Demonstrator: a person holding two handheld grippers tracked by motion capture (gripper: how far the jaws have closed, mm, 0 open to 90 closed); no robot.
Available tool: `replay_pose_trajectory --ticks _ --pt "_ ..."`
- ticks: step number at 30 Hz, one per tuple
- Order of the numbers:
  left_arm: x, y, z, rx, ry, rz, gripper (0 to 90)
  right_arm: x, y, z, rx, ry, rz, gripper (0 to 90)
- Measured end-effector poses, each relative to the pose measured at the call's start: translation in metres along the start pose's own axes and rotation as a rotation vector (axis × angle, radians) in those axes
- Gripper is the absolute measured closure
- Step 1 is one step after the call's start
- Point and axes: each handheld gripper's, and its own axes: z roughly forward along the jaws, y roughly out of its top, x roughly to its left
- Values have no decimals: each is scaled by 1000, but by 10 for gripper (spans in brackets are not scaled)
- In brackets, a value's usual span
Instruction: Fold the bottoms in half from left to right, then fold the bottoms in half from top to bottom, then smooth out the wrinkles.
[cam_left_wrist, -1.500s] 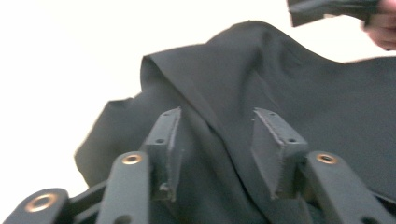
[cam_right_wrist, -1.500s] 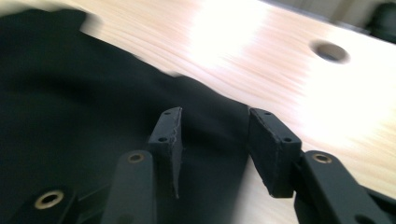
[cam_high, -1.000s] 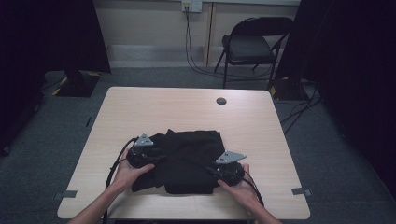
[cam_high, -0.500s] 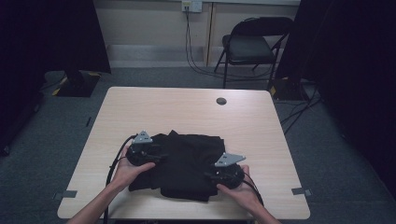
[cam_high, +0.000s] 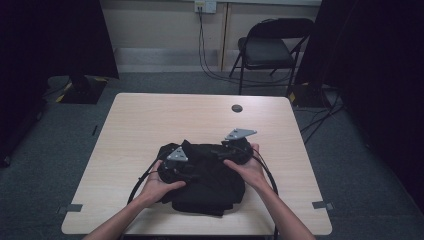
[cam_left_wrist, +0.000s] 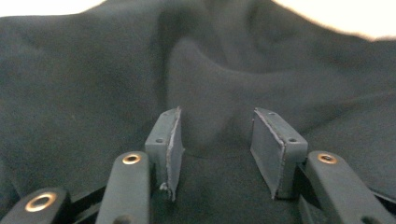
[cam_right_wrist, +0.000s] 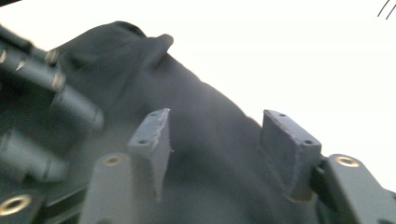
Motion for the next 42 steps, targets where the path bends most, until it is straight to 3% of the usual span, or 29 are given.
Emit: replay_pose_trajectory --ticks 3,5,7,9,11,15,24,26,29,31,33,34,35,39,42 --pt "4 -3 1 -11 -18 -32 518 -5 10 24 25 21 -11 359" --pt "6 -4 1 -6 -17 -30 516 -10 11 41 62 36 -18 332" --pt "6 -5 2 -11 -17 -46 516 -14 9 53 79 30 -15 301" --pt "5 -5 2 -8 -9 -29 516 -19 7 66 114 28 -11 275" --pt "4 -6 2 -15 -2 -38 516 -22 3 75 138 30 -1 242" --pt "5 -7 2 -23 -4 -54 516 -25 -1 77 149 38 12 228" --pt "4 -8 2 -25 2 -53 519 -30 1 91 211 51 -40 131" --pt "4 -8 2 -25 2 -50 519 -33 1 93 222 77 -18 132" --pt "4 -8 2 -23 7 -41 520 -34 0 92 215 104 -29 217" --pt "5 -8 2 -27 6 -46 521 -32 -1 89 195 144 -42 372" --pt "5 -8 2 -24 19 -42 521 -30 -4 85 178 181 -37 471" --pt "6 -9 5 -2 34 -47 516 -30 -6 84 166 188 -33 487" --pt "7 -11 6 -11 29 -52 509 -30 -8 83 155 200 -21 522" --pt "13 -14 5 -41 -16 -92 512 -27 -9 80 160 223 -19 590" --pt "12 -14 5 -36 -3 -74 518 -27 -10 80 161 236 -13 630"
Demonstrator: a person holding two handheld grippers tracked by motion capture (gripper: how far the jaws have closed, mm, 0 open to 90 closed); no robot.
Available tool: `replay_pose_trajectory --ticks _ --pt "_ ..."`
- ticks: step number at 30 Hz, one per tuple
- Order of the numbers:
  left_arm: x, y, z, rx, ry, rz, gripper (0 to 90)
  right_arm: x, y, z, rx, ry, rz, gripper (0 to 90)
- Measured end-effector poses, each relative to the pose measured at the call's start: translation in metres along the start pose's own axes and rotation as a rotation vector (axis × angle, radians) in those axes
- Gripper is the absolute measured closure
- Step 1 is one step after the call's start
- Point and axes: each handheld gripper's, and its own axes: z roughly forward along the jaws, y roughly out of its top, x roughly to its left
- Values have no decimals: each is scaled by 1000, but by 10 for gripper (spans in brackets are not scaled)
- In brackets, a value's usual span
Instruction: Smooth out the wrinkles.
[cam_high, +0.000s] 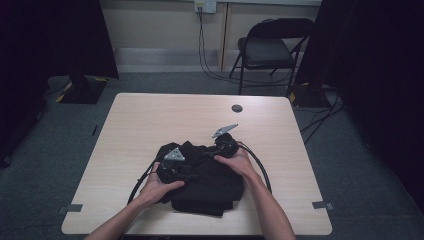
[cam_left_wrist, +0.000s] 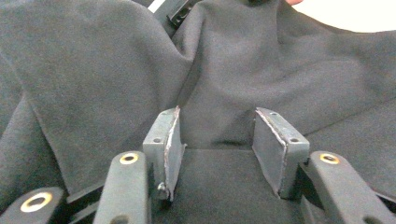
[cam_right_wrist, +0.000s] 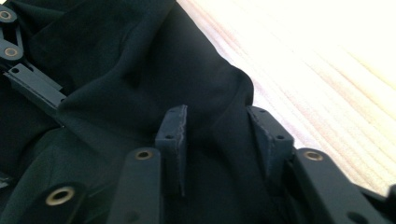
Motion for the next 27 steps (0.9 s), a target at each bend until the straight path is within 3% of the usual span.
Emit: replay_pose_trajectory --ticks 4,6,11,18,21,25,27 --pt "-4 0 1 6 23 20 520 -1 -3 1 -13 53 28 745" --pt "-4 -1 1 2 26 22 520 -1 -3 0 -14 56 34 761" --pt "-5 -1 1 0 37 31 524 7 -3 -2 -13 19 13 794" --pt "-6 2 5 -3 48 56 550 11 -7 -10 -31 -21 22 806" --pt "-5 4 8 -4 41 55 554 8 -5 -20 -78 -19 47 810" --pt "-3 8 15 -28 46 58 558 8 -2 -35 -116 -42 42 815" --pt "-4 13 18 -5 58 100 558 8 0 -40 -131 -43 42 819"
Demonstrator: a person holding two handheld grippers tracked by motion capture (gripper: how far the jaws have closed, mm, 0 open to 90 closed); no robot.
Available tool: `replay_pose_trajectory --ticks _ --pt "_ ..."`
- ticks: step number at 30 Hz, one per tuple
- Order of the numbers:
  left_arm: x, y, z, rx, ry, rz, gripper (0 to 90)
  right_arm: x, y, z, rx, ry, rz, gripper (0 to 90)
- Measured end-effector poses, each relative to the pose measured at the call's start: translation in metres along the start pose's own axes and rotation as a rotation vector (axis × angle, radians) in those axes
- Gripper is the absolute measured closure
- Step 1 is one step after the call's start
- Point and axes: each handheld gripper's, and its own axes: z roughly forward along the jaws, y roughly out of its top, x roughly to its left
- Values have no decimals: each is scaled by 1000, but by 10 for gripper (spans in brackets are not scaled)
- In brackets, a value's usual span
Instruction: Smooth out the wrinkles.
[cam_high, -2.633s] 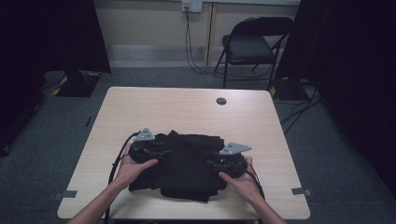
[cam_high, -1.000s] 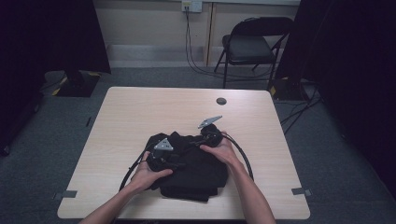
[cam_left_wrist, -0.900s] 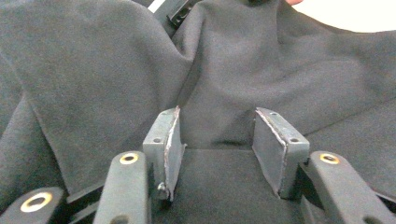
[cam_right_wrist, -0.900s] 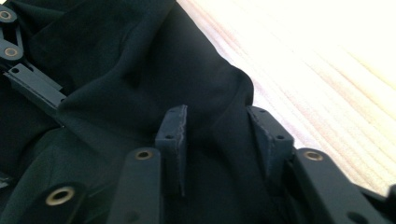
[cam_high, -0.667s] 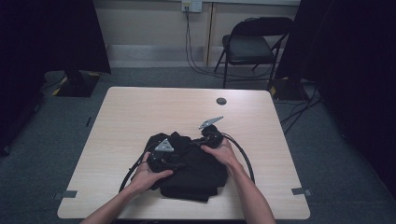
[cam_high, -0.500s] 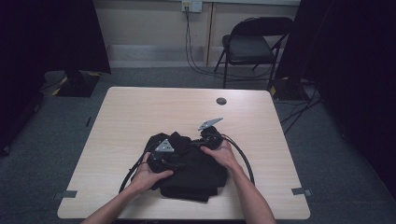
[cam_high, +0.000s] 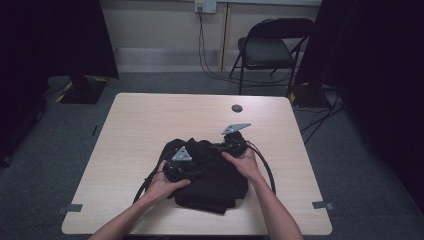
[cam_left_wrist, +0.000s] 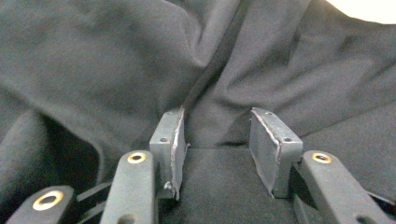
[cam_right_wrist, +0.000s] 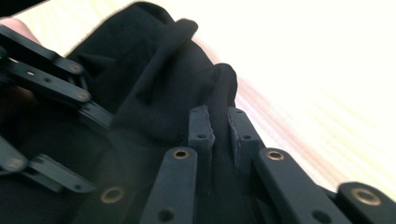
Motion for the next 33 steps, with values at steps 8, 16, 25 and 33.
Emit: replay_pose_trajectory --ticks 8,16,25,33 --pt "4 13 3 47 2 23 481 3 7 -19 -29 -11 -21 830" --pt "-7 19 -55 -80 -68 -13 409 1 7 -23 -49 -17 -10 831" --pt "-31 -5 -72 -66 -155 45 556 -7 5 -34 -75 -43 11 831" --pt "-24 5 -32 33 -131 40 626 -9 11 -45 -110 -54 7 833"
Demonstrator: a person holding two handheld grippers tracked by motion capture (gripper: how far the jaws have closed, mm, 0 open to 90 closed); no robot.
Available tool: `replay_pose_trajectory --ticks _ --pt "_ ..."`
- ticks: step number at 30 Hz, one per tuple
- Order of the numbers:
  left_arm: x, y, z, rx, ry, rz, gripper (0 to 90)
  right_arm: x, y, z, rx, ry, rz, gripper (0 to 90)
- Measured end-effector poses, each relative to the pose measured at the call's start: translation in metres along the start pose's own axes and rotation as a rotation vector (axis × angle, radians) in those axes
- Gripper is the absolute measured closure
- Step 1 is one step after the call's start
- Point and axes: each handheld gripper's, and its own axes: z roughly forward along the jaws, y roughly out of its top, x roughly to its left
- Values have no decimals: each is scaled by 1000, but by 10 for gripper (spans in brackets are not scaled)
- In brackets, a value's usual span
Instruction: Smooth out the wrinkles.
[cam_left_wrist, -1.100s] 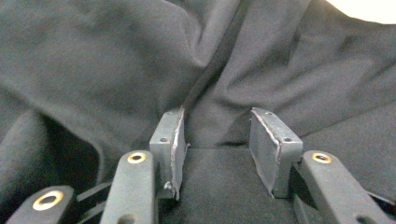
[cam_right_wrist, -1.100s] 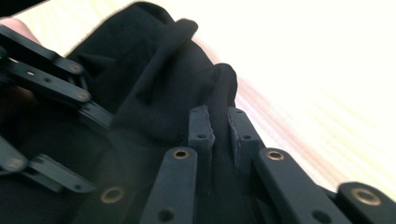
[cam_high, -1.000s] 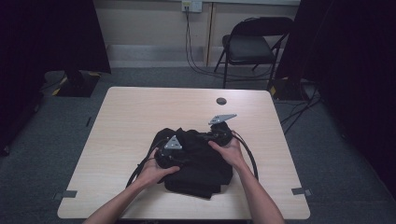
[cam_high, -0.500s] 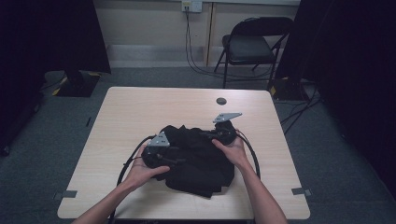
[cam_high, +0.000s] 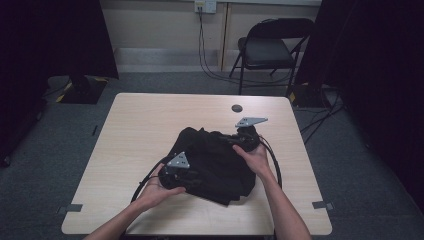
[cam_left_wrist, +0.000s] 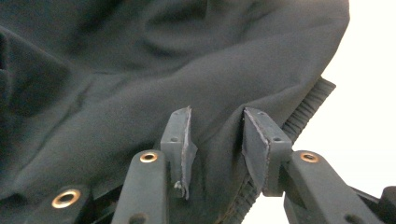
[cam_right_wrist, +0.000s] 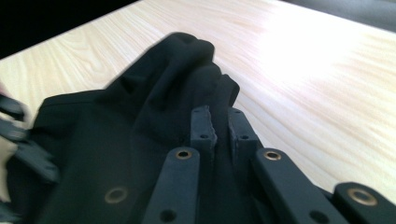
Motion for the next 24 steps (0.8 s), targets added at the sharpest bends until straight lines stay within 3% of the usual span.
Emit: replay_pose_trajectory --ticks 5,11,12,16,19,24 --pt "-7 -1 6 2 50 44 625 11 9 -6 -23 25 -34 833" --pt "-9 -7 9 -38 70 23 625 45 7 -18 -40 87 -84 834" --pt "-10 -7 9 -39 76 29 626 57 4 -20 -33 107 -96 834" --pt "-14 -11 10 -59 110 42 626 73 -8 -23 -19 139 -96 833" --pt "-16 -12 11 -71 126 44 626 88 -23 -23 37 151 -118 833" --pt "-16 -13 11 -92 121 45 619 102 -44 -23 84 131 -135 831"
